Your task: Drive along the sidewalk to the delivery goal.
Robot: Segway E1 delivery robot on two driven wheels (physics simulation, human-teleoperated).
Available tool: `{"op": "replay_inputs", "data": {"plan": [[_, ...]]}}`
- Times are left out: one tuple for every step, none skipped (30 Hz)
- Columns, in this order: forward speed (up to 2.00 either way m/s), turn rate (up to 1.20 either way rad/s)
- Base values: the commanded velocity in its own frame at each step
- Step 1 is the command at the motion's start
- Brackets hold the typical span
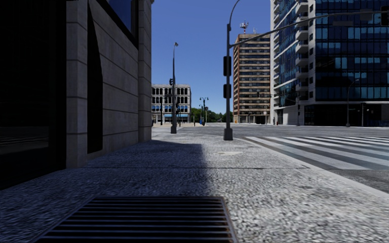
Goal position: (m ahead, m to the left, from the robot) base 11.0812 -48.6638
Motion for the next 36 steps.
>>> {"op": "replay_inputs", "data": {"plan": [[2.00, 0.00], [2.00, 0.00], [2.00, 0.00], [2.00, 0.00], [2.00, 0.00], [2.00, 0.00], [2.00, 0.00], [2.00, 0.00], [2.00, 0.00], [2.00, 0.00], [2.00, 0.00], [2.00, 0.00], [1.94, 0.00], [1.63, 0.00], [1.41, -0.08], [1.41, -0.08], [1.34, -0.30], [1.32, -0.46], [1.31, -0.51], [1.31, -0.52], [1.31, -0.45], [1.32, -0.42], [1.33, -0.42], [1.37, -0.41], [1.37, -0.41], [1.42, -0.41], [1.46, -0.41], [1.48, -0.41], [1.51, -0.41], [1.53, -0.41], [1.54, -0.41], [1.54, -0.41], [1.58, -0.39], [1.61, -0.38], [1.64, -0.38], [1.66, -0.38]]}}
